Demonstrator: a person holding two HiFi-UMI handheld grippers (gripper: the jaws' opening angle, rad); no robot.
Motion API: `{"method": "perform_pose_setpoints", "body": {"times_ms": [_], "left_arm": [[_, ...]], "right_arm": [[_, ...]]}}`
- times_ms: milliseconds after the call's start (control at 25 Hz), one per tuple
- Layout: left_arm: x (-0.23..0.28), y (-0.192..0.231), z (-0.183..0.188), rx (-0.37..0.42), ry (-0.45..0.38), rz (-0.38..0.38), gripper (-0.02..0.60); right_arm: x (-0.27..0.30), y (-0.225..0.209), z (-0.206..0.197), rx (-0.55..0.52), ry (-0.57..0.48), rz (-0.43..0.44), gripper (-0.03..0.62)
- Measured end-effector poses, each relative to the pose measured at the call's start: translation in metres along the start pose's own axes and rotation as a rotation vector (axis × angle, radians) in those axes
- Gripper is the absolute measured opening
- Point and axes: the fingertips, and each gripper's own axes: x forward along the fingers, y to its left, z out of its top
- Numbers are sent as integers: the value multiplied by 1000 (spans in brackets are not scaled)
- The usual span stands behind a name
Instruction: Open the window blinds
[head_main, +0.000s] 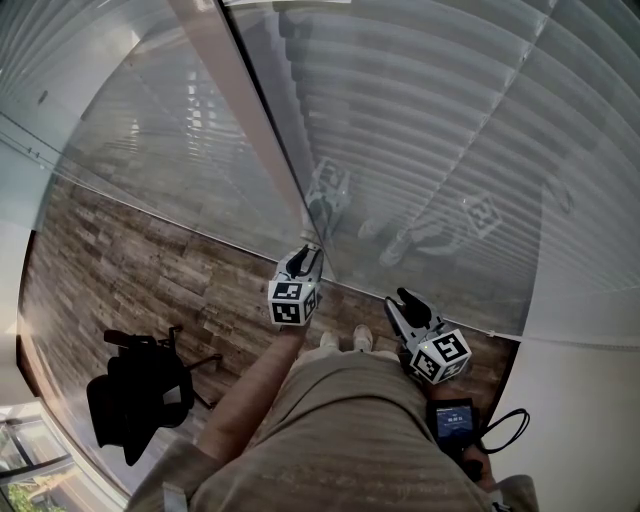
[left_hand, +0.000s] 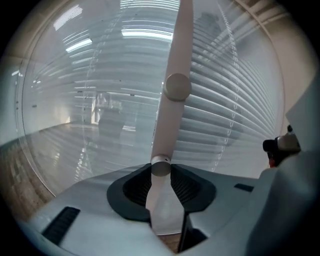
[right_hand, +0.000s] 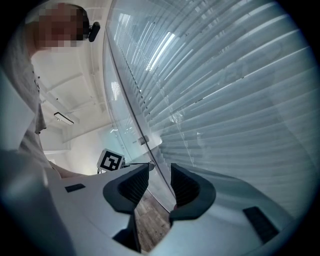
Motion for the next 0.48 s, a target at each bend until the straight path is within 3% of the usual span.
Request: {"method": "perform_pose_setpoints", "body": {"times_ms": [480], "left_arm": [[2, 4, -3, -260, -7, -79, 133]], "right_arm": [[4, -1, -2, -4, 5, 5, 126]]}}
